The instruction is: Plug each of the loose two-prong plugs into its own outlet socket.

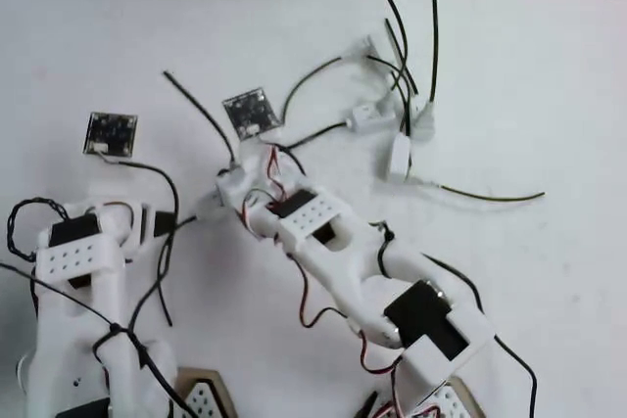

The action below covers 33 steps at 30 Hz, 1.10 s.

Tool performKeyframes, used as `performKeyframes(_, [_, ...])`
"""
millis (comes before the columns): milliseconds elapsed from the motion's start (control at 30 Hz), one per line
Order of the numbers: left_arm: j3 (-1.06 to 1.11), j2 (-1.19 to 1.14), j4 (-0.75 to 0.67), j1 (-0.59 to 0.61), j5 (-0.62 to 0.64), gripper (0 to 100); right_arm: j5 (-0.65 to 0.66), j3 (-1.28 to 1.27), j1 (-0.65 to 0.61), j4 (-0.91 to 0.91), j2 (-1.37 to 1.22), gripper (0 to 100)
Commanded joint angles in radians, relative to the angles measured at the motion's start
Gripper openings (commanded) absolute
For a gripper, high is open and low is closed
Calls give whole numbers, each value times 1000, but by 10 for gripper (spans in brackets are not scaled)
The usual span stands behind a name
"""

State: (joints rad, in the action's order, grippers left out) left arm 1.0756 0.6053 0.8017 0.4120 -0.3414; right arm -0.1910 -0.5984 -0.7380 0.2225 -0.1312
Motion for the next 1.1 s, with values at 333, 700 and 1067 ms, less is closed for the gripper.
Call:
performKeyframes(333, [-5, 22, -18, 5, 2, 317, 224, -55, -59, 18, -19, 17])
performKeyframes(700, [-5, 22, -23, 1, 5, 319, 233, -120, -53, 101, 151, 87])
performKeyframes(1067, [-2, 22, -37, -30, 6, 318, 196, -123, -53, 117, 208, 84])
